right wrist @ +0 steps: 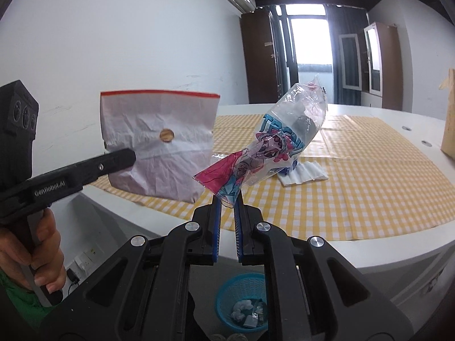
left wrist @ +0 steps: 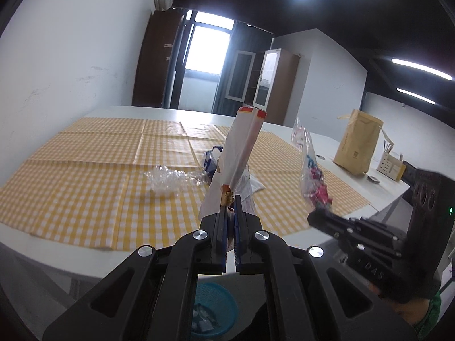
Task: Collect trash
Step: 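Grasp the white red-striped zip bag with the left tool while the right tool grasps the pink-printed clear bag, then carry both held bags down over the blue wastebasket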
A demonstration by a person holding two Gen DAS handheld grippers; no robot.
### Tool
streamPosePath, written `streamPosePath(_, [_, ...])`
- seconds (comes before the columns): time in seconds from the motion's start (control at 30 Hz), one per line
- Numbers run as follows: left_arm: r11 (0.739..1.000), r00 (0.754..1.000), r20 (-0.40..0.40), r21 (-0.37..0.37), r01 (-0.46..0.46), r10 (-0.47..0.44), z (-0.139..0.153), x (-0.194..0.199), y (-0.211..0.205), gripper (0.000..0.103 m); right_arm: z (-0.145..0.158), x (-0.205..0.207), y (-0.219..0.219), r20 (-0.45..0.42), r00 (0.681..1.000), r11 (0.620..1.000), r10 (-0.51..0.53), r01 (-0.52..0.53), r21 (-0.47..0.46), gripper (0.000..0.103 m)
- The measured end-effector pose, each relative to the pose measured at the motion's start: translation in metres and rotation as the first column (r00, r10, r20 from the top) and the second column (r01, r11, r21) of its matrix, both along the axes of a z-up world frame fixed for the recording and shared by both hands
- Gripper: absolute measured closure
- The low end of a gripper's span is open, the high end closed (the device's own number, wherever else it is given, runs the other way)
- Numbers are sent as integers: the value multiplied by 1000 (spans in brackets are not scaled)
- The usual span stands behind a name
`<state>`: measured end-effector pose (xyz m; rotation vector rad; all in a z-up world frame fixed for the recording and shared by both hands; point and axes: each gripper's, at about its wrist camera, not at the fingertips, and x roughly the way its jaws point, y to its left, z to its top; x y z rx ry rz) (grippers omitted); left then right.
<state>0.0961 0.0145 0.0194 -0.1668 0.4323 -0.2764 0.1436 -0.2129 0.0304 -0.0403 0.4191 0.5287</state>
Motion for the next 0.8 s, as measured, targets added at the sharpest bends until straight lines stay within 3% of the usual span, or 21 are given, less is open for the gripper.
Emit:
streamPosePath(0.17, [999,999,-2,6,38,-38,-7,-28,5,100,1,-28,-9,0,1000,1000,17,-17,-14,95])
streamPosePath(0.4, [996,995,-87,-68,50,-56,-39,-59,29,100,-9,-69,-5,-22,996,993,81,-83,-80,95])
streamPosePath(0.63, [996,988,-133,-18,83,-85,-65,-86,27,100,-37,-107,-14,-103,987,981,123,-136,-135,95])
streamPosePath(0.8, [994,976,-187,-21,109,-111,-86,-83,20,100,-60,-130,-10,-158,978,968,135,-164,-191,95])
